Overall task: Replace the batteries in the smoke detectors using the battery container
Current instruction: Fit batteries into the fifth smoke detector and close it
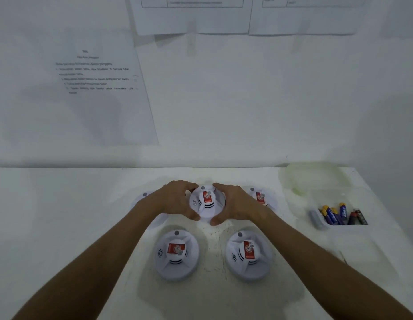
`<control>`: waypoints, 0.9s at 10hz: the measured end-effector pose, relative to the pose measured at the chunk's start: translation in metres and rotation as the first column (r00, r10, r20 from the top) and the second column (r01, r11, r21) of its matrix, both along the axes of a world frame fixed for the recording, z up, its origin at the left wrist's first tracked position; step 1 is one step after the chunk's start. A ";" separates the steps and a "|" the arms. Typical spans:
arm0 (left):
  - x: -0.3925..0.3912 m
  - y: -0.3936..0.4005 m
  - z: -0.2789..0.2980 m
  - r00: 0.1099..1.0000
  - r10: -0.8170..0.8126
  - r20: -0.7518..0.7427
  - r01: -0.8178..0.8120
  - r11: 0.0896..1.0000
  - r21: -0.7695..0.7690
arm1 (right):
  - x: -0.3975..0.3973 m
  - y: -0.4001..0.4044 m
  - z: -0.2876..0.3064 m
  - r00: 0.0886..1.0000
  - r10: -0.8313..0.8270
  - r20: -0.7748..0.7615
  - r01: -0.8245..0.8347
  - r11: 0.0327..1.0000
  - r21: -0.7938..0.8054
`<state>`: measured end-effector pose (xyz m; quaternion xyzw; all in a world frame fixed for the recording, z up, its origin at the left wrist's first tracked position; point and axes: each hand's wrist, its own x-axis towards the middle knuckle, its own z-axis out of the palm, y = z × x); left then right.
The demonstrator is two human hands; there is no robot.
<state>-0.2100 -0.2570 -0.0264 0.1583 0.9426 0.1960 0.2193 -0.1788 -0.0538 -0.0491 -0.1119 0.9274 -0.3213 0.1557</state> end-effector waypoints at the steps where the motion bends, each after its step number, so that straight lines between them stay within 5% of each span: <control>1: 0.010 -0.025 -0.006 0.711 -0.519 -0.474 0.702 0.560 0.440 | 0.008 0.003 0.012 1.000 -0.013 -0.028 0.012 0.999 -0.029; 2: 0.000 -0.002 -0.013 0.990 0.101 -0.098 -0.110 0.990 -0.089 | 0.018 0.024 0.027 0.992 -0.087 -0.094 0.078 0.993 -0.093; 3: 0.015 0.023 0.034 0.999 0.000 -0.033 0.004 0.990 0.144 | 0.028 0.062 0.038 0.980 -0.169 -0.106 0.167 0.986 -0.028; 5: 0.017 0.093 0.020 0.979 -0.181 -0.093 0.187 0.980 0.066 | 0.050 0.113 0.040 0.972 -0.235 -0.005 0.235 0.970 0.062; 7: 0.011 0.124 0.002 0.934 -0.322 -0.151 0.281 0.928 -0.244 | 0.054 0.107 0.033 0.987 -0.157 0.020 0.154 0.983 0.102; 9: 0.016 0.124 0.002 0.964 -0.233 -0.130 0.227 0.972 -0.064 | 0.055 0.116 0.032 0.988 -0.137 -0.070 0.138 0.990 0.016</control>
